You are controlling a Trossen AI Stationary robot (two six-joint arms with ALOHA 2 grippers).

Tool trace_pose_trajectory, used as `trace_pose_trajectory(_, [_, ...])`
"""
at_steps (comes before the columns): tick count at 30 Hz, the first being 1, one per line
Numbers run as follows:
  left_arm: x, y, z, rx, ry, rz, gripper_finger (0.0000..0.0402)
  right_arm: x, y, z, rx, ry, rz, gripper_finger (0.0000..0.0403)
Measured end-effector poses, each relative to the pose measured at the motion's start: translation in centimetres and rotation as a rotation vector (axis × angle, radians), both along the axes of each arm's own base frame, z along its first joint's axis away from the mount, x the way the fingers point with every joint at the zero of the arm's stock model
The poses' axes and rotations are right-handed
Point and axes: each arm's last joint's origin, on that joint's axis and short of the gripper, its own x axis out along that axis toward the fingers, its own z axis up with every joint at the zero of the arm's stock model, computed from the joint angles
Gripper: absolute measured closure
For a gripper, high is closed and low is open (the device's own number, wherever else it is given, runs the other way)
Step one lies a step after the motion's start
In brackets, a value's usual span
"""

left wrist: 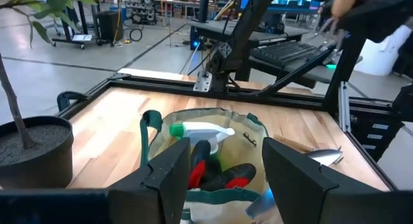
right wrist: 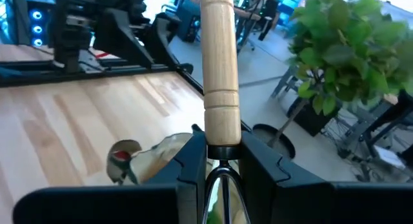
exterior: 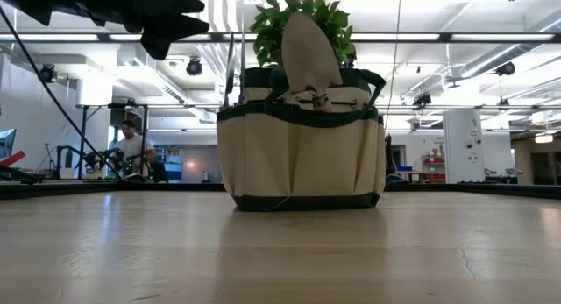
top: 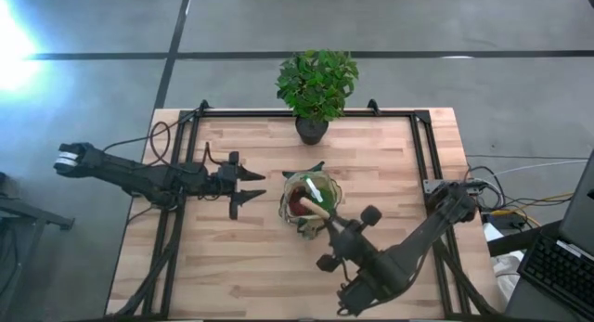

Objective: Pick & Place Garden tools in Gardening bag
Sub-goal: Put the left brown hand rake into the side pocket of the gardening bag

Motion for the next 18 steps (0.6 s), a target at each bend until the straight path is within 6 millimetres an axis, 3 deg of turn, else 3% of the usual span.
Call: trace_pose_trajectory(18, [0.0, 0.0, -0.1, 0.083, 0.011, -0.001, 0.0206, -6.8, -5.5, -4.9, 0.158, -0.287, -0.062, 0.0347])
